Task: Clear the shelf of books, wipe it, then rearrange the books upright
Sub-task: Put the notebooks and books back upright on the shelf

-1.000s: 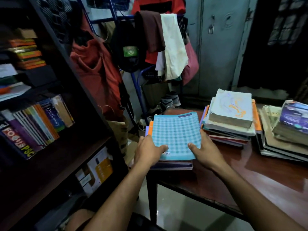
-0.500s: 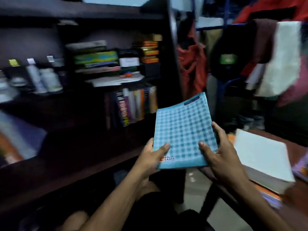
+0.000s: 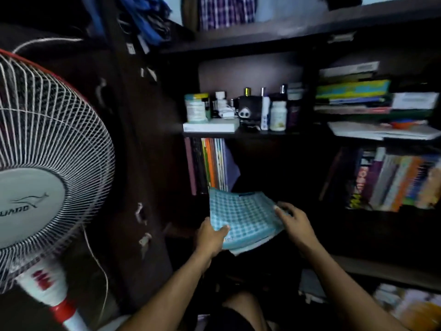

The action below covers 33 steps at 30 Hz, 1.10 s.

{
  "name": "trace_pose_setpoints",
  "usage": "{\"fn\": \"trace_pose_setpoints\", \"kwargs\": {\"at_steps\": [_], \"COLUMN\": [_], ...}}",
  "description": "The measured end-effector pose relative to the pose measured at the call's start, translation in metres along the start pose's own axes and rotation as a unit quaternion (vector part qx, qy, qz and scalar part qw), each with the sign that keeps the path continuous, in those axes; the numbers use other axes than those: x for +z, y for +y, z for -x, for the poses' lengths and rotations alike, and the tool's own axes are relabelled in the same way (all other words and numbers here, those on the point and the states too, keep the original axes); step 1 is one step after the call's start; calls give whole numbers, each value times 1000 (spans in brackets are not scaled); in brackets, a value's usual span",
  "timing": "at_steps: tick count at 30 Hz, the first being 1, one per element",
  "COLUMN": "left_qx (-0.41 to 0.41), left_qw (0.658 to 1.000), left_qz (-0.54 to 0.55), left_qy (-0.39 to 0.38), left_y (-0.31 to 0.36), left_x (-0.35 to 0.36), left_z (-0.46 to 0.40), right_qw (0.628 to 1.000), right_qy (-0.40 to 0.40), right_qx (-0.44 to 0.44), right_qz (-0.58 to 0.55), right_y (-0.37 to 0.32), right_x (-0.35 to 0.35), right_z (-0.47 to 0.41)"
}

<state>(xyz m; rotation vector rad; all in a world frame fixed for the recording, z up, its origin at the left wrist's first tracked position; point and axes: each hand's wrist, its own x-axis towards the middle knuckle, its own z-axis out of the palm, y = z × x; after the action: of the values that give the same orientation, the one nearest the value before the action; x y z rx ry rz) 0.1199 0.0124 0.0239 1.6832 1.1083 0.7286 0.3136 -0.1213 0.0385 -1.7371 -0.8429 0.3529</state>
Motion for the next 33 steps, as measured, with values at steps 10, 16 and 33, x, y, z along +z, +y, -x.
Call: {"fn": "trace_pose_setpoints", "kwargs": {"at_steps": [10,16,33], "left_qx": [0,50,121], "left_qw": [1000,987,991], "left_qz": [27,148,37], "left_qy": [3,-22,47], "left_y": [-21,-13,12], "left_x": [15,-4,59], "left_z": [-8,10,-61], "right_qw": [978,948,985], "right_qy": [195,309,154], "right_qx": [47,57,51], "right_qz": [-53,-48,64], "right_y": [42,43,53], "right_x": [-1,-9,-4], "right_z": [-14,-9,-19]}}
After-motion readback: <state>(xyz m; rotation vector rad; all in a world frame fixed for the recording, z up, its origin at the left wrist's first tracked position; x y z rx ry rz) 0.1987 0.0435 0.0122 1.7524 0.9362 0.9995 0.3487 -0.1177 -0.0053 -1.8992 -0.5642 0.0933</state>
